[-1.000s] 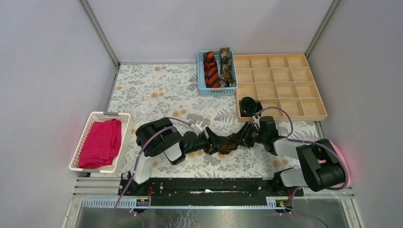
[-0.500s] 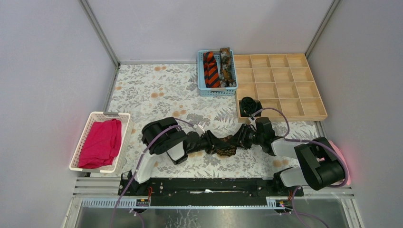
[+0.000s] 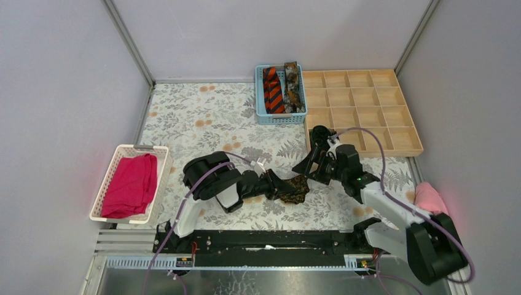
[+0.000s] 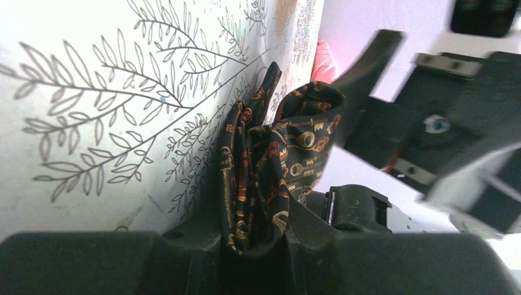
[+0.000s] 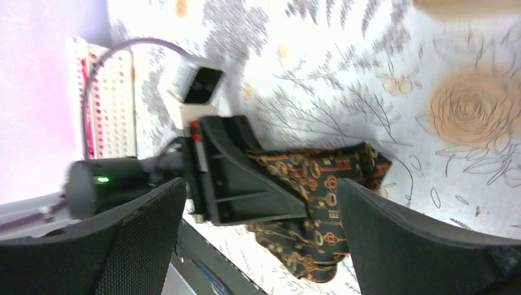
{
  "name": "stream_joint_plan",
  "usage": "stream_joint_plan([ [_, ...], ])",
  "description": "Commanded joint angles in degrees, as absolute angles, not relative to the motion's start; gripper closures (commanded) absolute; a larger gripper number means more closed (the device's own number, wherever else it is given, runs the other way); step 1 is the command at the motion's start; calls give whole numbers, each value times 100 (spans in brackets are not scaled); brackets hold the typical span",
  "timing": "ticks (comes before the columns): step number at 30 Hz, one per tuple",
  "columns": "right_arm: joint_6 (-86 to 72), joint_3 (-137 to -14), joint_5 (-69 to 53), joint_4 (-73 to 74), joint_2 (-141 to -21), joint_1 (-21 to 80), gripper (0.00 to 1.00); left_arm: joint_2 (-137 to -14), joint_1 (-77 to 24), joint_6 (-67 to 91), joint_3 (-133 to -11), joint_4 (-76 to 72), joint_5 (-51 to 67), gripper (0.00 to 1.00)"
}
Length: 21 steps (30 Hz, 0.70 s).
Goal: Roll the ties
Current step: Pick up the tie at the center of the board, then place the tie in the storage box.
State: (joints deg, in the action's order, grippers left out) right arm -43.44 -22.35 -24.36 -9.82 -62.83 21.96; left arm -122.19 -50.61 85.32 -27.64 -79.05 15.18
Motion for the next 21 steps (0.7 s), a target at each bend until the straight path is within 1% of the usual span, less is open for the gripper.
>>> stream_joint_plan([
  [1,-3695,-2998,-1359,415,-5199,2230,0,-12220,-5057,8285,-2776,-7131,1392,100],
  [4,-3596,-3279,-808,963,-4715,2228,0,-11914,-5053,7987,-2942,-6686,1343,100],
  [8,-3553,-3412,-414,1380,-4326,2230,0,-11349,-5046,7304,-3339,-5712,1054,100],
  [13,-3375,-3604,196,1835,-3980,2219,1,-10610,-5094,6258,-4051,-4453,311,100],
  [17,-3381,-3648,446,2011,-3785,2231,1,-10417,-5121,5539,-4543,-4018,-242,100],
  [21,-3386,-3737,1265,2346,-3507,2232,2,-10501,-5174,4825,-5283,-3576,-891,100],
])
